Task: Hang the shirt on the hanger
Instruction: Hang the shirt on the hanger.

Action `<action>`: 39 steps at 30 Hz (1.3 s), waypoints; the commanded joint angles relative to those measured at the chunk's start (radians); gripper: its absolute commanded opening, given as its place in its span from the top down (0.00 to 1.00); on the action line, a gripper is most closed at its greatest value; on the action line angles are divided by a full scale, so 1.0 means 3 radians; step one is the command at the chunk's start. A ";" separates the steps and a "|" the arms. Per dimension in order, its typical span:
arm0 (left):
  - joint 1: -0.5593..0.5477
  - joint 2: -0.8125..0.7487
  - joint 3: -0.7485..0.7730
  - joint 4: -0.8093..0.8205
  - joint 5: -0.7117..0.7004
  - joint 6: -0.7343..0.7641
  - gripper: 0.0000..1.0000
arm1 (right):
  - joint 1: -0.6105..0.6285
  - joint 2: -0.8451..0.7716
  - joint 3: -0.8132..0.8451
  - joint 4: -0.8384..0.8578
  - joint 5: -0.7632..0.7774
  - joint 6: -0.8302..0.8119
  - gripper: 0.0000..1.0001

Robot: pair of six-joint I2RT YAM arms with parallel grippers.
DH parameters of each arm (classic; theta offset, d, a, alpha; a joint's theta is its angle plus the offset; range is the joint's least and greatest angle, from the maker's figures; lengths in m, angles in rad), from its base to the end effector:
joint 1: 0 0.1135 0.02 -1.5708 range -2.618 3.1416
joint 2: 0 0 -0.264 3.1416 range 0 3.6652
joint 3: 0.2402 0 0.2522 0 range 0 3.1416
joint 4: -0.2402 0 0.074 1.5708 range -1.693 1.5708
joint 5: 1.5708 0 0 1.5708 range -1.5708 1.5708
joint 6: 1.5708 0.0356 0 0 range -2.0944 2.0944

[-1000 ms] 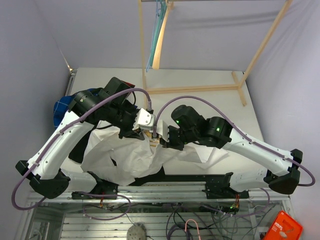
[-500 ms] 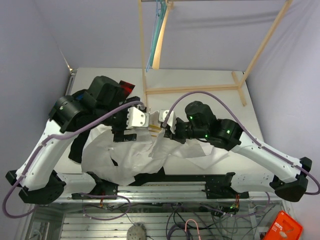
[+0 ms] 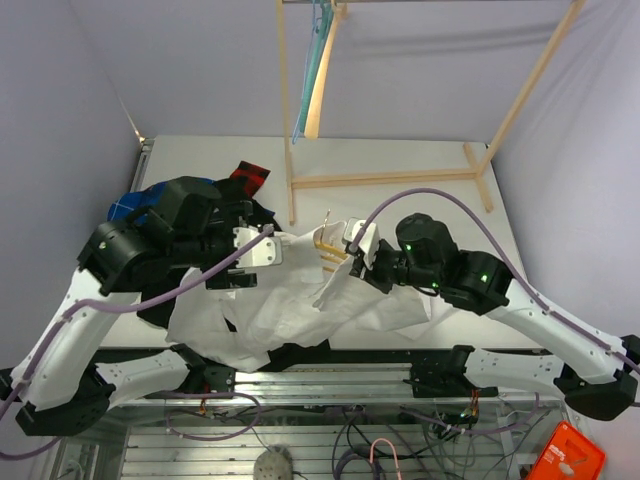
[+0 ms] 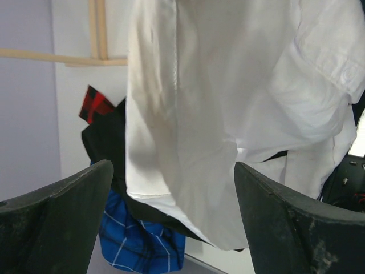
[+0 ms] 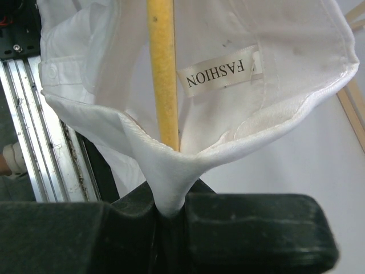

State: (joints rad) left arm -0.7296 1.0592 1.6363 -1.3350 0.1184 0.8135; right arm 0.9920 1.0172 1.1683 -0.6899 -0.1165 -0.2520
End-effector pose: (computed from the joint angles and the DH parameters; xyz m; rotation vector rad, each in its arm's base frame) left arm 0.1036 -0.0983 0.4525 1.6624 1.6241 -0.0956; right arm 0.1104 0.1766 0.3781 -1.3140 1.7105 0.5594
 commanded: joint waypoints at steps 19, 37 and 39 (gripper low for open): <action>0.0924 0.0304 -0.0380 0.0025 -0.0054 0.0802 0.03 | -0.0015 -0.0392 0.0010 -0.0298 0.0266 0.0179 1.00; 0.1900 0.0693 -0.0265 -0.0418 0.0728 0.1392 0.93 | -0.0018 -0.0483 0.0030 -0.0399 0.0339 0.0120 1.00; 0.2101 0.0793 -0.0210 -0.0462 0.0765 0.1528 0.93 | -0.0019 -0.0518 0.0020 -0.0401 0.0333 0.0108 1.00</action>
State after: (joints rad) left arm -0.1917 1.2629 1.5265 -1.4296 0.2920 1.1744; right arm 0.9920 0.9016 1.1667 -0.8268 -0.0292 -0.2169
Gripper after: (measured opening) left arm 0.077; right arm 0.060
